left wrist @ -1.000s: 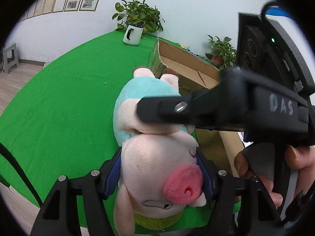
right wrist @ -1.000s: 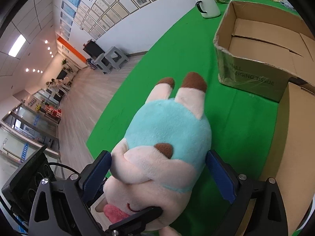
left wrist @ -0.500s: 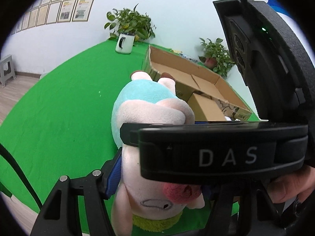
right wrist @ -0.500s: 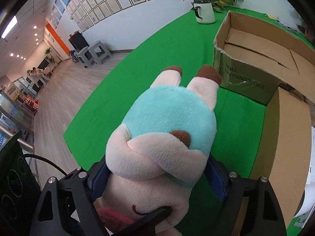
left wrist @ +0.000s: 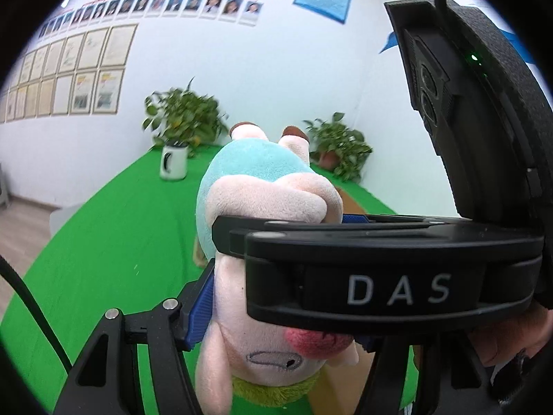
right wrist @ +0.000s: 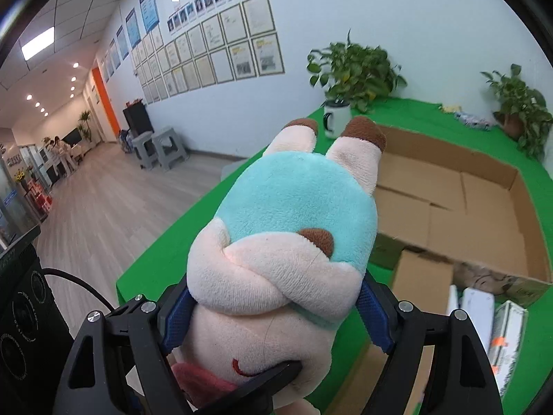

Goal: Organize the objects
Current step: 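Carry the plush pig with the left gripper over the open cardboard box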

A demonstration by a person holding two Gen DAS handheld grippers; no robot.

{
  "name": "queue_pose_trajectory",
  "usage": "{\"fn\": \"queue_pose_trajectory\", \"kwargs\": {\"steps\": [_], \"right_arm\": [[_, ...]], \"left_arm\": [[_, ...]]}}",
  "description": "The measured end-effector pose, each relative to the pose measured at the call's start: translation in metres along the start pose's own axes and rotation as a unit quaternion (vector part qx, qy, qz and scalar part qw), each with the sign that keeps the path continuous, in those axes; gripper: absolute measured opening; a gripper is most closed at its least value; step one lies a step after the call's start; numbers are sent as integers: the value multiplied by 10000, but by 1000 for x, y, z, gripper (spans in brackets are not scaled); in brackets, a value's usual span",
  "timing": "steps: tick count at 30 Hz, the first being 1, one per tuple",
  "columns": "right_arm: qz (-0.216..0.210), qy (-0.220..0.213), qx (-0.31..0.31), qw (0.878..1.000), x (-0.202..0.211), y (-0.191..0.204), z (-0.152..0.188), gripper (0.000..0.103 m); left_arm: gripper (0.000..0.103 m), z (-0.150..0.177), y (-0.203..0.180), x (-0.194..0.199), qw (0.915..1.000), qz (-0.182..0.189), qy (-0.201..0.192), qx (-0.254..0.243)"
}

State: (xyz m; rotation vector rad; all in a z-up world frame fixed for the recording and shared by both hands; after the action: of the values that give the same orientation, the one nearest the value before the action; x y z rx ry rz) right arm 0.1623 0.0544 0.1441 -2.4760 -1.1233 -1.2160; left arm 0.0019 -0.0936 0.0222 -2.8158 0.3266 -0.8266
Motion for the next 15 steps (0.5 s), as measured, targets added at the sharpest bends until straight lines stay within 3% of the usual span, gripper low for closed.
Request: {"fn": "queue_pose_trajectory", "kwargs": {"steps": [9,15], "right_arm": [[181,-403,-154,9989,46,-60,2,80],[253,-532,-230,9980,50,-99,-29,80]], "left_arm": [[65,-18,-31,-3,9991,146,-174,-348],[65,-42,-34,-22,9985,210,-216,-456]]}}
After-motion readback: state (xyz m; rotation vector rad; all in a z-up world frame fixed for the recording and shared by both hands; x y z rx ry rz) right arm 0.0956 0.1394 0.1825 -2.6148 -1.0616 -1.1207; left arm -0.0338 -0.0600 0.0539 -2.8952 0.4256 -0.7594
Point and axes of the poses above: each gripper's, at about its wrist camera, not at the fingertips, and x roughly against the way its jaws point, y to its left, z to its underside, the point moved 3 cm from there along -x, roughly the way its jaws point, and after that the axes turned 8 degrees about y, right-handed, at the moved point
